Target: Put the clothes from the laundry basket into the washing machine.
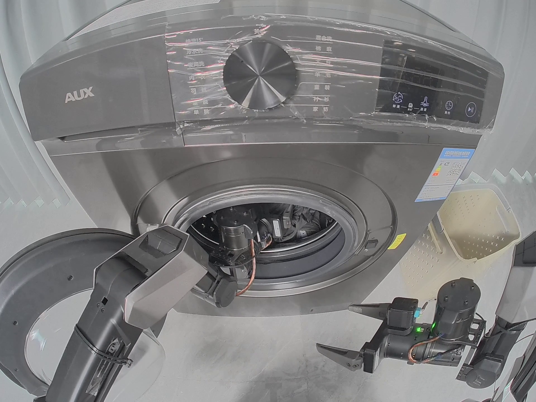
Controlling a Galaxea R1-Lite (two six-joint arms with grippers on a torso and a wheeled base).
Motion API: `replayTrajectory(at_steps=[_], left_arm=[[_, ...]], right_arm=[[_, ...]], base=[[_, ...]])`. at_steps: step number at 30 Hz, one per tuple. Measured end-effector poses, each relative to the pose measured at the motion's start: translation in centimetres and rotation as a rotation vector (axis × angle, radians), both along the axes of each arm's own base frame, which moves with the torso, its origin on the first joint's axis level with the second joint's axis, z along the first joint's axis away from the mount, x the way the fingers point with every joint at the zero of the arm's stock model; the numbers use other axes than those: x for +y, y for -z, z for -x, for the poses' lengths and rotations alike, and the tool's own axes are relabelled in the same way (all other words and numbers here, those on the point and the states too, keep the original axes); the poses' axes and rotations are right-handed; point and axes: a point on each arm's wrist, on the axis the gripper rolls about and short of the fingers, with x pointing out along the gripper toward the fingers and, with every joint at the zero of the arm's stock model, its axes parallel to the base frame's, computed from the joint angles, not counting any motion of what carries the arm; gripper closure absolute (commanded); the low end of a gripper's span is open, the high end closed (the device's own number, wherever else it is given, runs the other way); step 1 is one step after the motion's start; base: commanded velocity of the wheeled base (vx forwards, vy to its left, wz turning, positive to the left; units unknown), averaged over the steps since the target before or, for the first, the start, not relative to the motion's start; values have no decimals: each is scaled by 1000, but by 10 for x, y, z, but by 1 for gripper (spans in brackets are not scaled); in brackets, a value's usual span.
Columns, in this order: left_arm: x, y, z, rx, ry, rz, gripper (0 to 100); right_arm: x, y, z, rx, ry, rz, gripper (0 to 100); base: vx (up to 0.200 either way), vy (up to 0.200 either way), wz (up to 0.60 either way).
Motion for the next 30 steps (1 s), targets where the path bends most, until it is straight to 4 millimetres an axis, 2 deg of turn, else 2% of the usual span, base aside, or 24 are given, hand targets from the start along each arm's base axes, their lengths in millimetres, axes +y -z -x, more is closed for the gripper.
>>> replayTrajectory(at_steps=[8, 16, 20, 23, 24, 30], left_arm=[[5, 12, 22, 93, 41, -57, 0], [5, 5, 51, 147, 86, -92, 0], [5, 0, 54, 146, 89, -105, 0], [2, -4, 47, 120, 87, -106, 0], [2, -5, 43, 111, 83, -107, 100], [-2, 1, 24, 86, 67, -108, 100]], right_arm=[[0, 0, 0, 0, 0, 0, 0], [0, 0, 0, -1, 0, -1, 0], [1, 0, 0, -1, -3, -1, 0], [1, 0, 0, -2, -6, -2, 0], [2, 0, 0, -2, -6, -2, 0], [2, 0, 0, -3, -6, -3, 0]], base=[[0, 0, 0], [0, 0, 0], [0, 0, 0], [0, 0, 0], [0, 0, 0], [0, 0, 0]])
